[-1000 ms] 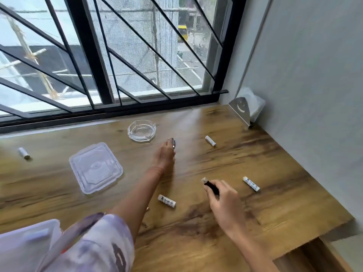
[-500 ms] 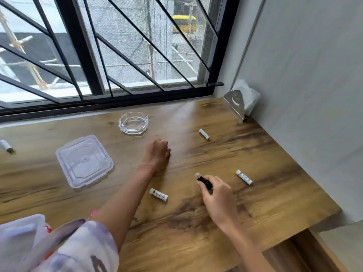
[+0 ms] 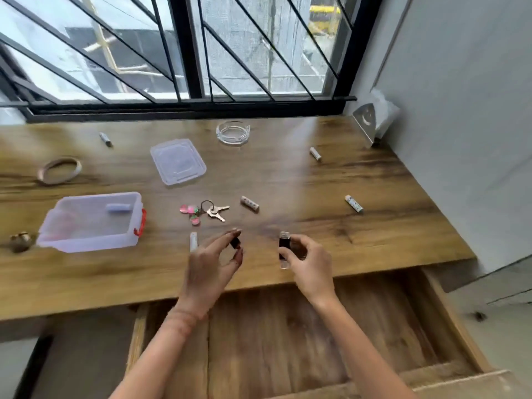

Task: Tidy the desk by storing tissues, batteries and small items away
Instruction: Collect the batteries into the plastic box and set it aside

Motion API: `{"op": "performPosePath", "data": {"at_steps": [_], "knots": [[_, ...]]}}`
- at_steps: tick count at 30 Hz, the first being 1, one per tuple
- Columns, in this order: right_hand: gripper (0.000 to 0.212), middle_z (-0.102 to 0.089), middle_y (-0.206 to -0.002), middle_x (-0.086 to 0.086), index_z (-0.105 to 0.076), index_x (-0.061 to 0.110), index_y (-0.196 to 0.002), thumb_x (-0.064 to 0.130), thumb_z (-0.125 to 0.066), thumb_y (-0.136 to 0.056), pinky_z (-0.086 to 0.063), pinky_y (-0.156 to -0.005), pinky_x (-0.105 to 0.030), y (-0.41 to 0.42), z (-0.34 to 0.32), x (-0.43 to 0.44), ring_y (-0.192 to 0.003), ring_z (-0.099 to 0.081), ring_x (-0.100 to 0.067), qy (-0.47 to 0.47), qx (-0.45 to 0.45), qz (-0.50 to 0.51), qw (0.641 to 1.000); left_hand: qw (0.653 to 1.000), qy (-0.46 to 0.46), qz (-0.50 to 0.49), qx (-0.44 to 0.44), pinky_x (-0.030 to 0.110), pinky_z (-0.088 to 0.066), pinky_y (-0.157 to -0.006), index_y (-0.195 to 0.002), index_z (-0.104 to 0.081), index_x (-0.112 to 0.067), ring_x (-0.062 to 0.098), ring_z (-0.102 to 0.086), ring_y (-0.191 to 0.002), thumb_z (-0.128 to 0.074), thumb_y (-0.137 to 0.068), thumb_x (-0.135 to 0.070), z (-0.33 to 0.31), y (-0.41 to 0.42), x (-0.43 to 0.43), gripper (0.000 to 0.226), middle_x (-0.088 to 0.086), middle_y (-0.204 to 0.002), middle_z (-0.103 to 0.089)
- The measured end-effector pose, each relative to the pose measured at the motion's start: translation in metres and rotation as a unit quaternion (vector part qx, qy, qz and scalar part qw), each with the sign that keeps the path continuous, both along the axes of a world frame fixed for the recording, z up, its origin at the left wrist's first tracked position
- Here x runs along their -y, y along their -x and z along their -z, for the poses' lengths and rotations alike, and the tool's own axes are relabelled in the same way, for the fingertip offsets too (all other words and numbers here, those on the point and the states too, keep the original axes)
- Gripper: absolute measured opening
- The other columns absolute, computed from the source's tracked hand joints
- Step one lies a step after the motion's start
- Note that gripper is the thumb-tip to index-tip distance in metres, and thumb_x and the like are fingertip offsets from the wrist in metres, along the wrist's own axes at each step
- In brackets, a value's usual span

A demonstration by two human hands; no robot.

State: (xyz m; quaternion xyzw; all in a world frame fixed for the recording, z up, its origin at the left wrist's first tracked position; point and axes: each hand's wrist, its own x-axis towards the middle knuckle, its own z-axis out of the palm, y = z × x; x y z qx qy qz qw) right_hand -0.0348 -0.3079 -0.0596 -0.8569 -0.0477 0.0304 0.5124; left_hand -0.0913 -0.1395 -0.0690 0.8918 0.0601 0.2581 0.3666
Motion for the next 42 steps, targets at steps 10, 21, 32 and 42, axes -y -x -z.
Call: {"op": "performPosePath", "data": {"at_steps": [10, 21, 32, 42], "knots": [[0.021, -0.065, -0.074, 0.010, -0.069, 0.016, -0.090, 0.021, -0.078, -0.071, -0.043, -0.059, -0.001, 0.112, 0.051, -0.006, -0.067, -0.060, 0.005, 0.015, -0.150, -0.097, 0.984, 0.963, -0.072, -0.004, -0.260, 0.010, -0.038, -0.090, -0.119, -0.062, -0.021, 0.005, -0.058, -0.105, -0.069, -0.079, -0.022, 0.060, 0.147, 0.009, 0.041, -0.002, -0.111, -0.064], [0.024, -0.067, -0.095, -0.010, -0.062, 0.010, -0.090, 0.014, -0.078, -0.072, -0.056, -0.081, -0.035, 0.107, 0.107, -0.045, -0.087, -0.066, -0.019, 0.101, -0.253, -0.123, 0.954, 0.889, -0.133, 0.012, -0.438, 0.029, -0.043, -0.096, -0.143, -0.026, -0.020, 0.025, -0.054, -0.114, -0.053, -0.086, -0.016, 0.095, 0.131, -0.012, 0.063, 0.012, -0.122, -0.056], [0.028, -0.065, -0.103, -0.010, -0.065, 0.005, -0.097, 0.016, -0.075, -0.074, -0.043, -0.071, -0.017, 0.107, 0.122, -0.048, -0.087, -0.059, -0.016, 0.111, -0.220, -0.132, 0.960, 0.921, -0.112, -0.018, -0.373, 0.027, -0.044, -0.094, -0.135, -0.039, -0.019, 0.019, -0.054, -0.116, -0.056, -0.086, -0.017, 0.092, 0.124, -0.011, 0.052, 0.004, -0.126, -0.056], [0.038, -0.062, -0.111, 0.005, -0.061, 0.020, -0.112, 0.046, -0.055, -0.086, -0.042, -0.093, -0.019, 0.127, 0.084, 0.019, -0.108, -0.054, -0.007, 0.193, 0.042, -0.234, 0.952, 0.950, -0.193, -0.053, -0.240, 0.030, -0.045, -0.095, -0.109, -0.066, -0.009, 0.022, -0.063, -0.109, -0.046, -0.089, -0.045, 0.073, 0.172, 0.011, 0.046, 0.006, -0.113, -0.068]]}}
